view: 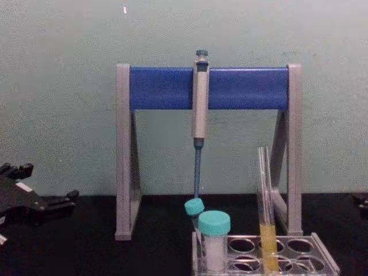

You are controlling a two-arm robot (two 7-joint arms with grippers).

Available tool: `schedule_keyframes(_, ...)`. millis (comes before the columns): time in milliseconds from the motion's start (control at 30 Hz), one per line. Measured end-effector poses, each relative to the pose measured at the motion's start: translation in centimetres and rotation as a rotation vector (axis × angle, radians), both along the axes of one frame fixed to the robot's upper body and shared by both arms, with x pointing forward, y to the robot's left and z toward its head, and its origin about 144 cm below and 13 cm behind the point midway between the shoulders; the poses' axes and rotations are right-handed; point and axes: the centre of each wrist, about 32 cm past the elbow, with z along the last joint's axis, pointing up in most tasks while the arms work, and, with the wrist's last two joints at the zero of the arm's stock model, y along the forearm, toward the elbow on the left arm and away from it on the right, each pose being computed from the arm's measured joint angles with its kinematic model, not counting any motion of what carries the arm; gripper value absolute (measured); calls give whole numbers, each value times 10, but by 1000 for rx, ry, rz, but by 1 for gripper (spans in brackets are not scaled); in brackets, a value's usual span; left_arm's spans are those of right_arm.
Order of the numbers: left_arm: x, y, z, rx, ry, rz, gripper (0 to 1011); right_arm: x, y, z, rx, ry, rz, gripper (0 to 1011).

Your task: Pick up the test tube from the test tube rack, shake it, then place it back into the test tube rack.

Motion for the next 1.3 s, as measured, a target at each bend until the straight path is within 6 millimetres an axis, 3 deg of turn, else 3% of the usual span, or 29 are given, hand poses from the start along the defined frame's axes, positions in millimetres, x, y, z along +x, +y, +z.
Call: schedule_keyframes(1300,0,0,0,0,0,0,1010,0,0,0,0,0,0,1000)
